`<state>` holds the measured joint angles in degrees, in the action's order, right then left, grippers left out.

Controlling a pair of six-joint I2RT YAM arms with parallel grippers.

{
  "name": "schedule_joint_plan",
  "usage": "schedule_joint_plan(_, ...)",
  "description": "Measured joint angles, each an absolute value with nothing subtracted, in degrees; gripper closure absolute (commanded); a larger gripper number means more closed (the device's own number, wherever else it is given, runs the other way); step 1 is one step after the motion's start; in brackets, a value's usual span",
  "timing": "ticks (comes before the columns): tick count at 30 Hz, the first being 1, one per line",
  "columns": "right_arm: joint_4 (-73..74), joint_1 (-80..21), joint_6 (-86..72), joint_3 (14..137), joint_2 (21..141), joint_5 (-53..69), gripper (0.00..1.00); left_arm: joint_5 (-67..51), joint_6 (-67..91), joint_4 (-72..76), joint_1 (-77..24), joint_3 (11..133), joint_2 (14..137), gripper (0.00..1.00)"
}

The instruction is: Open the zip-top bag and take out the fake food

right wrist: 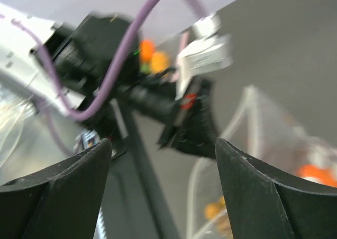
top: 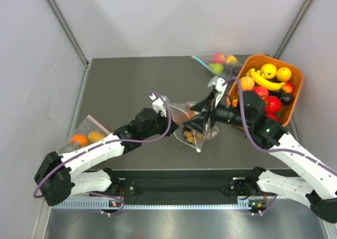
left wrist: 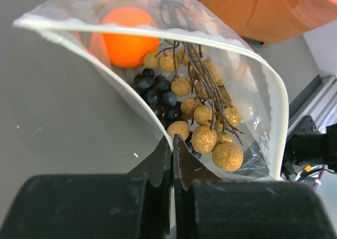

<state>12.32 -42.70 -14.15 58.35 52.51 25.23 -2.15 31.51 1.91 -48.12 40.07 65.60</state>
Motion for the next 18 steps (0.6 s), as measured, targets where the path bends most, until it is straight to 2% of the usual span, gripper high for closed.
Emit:
schedule_joint_plan(8,13.02,-54.85,-16.08,57.3,55.22,23.55,0.27,-2.55,31.51,2.22,-48.23,41.69,65.63,1.0)
schedule_joint_plan(18,16.19,-55.0,-18.79,53.8,60.84,15.33,0.27,-2.52,31.51,2.17,-48.53,41.71,65.34,1.0)
